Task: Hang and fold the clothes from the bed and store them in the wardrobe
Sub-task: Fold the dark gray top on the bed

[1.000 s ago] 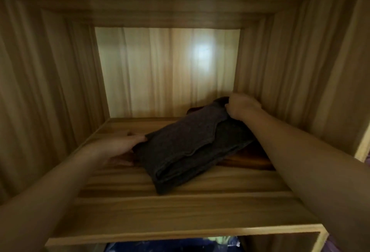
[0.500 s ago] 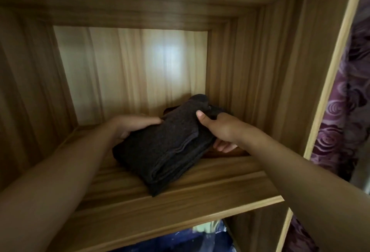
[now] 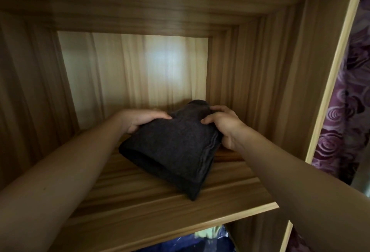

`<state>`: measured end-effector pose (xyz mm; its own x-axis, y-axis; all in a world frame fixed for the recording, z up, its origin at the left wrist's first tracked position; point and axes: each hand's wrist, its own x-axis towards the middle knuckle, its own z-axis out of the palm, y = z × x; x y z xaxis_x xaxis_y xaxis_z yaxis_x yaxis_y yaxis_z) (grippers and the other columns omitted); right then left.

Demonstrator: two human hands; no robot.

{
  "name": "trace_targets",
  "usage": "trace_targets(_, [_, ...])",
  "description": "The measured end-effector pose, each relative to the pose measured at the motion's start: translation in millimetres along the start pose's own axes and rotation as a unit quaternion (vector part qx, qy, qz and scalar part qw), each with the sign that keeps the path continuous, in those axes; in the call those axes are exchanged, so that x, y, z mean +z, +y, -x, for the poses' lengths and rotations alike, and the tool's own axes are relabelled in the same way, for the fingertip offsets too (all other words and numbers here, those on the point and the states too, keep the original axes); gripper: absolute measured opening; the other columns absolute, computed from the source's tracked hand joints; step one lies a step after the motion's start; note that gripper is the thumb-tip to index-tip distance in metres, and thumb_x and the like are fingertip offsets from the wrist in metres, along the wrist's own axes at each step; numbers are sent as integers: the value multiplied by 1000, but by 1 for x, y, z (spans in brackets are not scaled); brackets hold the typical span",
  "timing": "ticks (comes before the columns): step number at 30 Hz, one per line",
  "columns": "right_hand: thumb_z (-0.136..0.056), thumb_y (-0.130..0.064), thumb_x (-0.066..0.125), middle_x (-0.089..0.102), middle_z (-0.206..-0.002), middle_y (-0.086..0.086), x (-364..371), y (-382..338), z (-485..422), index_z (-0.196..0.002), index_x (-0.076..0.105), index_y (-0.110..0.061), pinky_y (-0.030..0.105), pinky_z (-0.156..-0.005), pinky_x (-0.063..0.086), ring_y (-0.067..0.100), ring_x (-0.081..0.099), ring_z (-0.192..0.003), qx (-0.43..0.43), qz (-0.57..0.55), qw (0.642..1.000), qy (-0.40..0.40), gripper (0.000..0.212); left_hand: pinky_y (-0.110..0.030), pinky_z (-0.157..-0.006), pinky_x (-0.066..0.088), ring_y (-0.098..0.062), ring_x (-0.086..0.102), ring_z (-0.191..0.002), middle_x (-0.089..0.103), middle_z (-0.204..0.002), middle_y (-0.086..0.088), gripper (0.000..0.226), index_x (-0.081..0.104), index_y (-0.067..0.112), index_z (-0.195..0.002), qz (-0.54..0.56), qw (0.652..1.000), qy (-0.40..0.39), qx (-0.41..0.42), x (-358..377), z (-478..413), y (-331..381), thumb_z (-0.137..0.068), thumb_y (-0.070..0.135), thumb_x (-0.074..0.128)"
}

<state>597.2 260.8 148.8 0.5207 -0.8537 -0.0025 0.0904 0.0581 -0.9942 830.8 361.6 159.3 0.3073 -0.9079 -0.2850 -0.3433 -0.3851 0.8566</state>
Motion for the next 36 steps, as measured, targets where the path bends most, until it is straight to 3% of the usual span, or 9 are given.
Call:
trace_targets(4, [-77, 15, 63, 69, -117, 18, -2, -37, -15, -119, 67, -8, 35, -81, 59, 31, 66, -108, -104, 43, 993, 25, 49, -28, -75, 57, -19, 69, -106, 59, -130, 1, 63, 40, 46, -143, 60, 990, 45, 119, 5, -9, 21, -89, 30, 69])
trace_targets(6, [-79, 15, 62, 69, -118, 16, -5, -63, -28, -122, 68, -7, 33, -89, 57, 28, 65, -111, -153, 90, 984, 26, 48, -29, -80, 56, -17, 69, -108, 64, -130, -1, 54, 47, 41, -142, 123, 975, 53, 176, 10, -13, 37, -94, 21, 65])
trace_targets(10, [-86, 13, 59, 66, -121, 7, -15, -101, -62, -128, 63, -12, 15, -69, 54, 19, 62, -107, -218, 147, 965, 2, 49, -23, -70, 58, -9, 72, -94, 73, -110, 7, 42, 59, 36, -132, 209, 937, 114, 256, 20, -24, 65, -95, 19, 66])
trace_targets(17, [-103, -39, 53, 44, -153, 11, -21, -23, -103, -149, 42, -16, 36, -111, 37, 29, 46, -134, -62, 504, 856, -100, 53, -52, -103, 50, -24, 65, -114, 69, -123, -6, 20, 64, 26, -117, 137, 983, 110, 55, 53, -56, 8, -99, 33, 61])
trace_targets(20, [-105, -49, 41, 43, -154, 13, -22, -10, -104, -149, 42, -10, 35, -108, 37, 30, 46, -134, -28, 518, 848, -104, 58, -52, -101, 52, -23, 65, -114, 70, -123, -3, 27, 65, 27, -120, 173, 978, 100, 54, 51, -57, 3, -95, 39, 64])
trace_targets(25, [-101, -54, 47, 50, -149, 10, -10, -30, -93, -147, 47, -15, 34, -101, 43, 29, 51, -130, -136, 564, 813, -55, 61, -40, -101, 52, -21, 64, -115, 65, -131, -4, 51, 59, 21, -134, 83, 984, 125, 98, 54, -56, 19, -89, 45, 69])
trace_targets(28, [-104, -56, 36, 44, -155, 6, 7, -22, -84, -152, 43, -20, 35, -109, 37, 26, 44, -138, -151, 578, 791, -127, 60, -43, -116, 35, -27, 40, -140, 38, -157, -5, 63, 42, 27, -150, -116, 959, 230, 121, 59, -64, 25, -94, 52, 52])
trace_targets(32, [-110, -42, 18, 21, -167, 6, 1, 11, -86, -160, 23, -20, 38, -125, 9, 25, 19, -153, -104, 562, 806, -155, 55, -48, -124, 11, -32, 13, -152, 19, -165, -6, 55, 25, 32, -157, -194, 966, 154, 73, 72, -82, 14, -104, 48, 26])
trace_targets(36, [-110, -41, 19, 21, -167, 6, -8, 22, -101, -160, 22, -21, 37, -125, 6, 25, 18, -153, -98, 538, 826, -133, 54, -42, -123, 2, -31, 6, -153, 19, -165, -6, 52, 24, 28, -158, -200, 967, 138, 82, 72, -95, 12, -108, 41, 20])
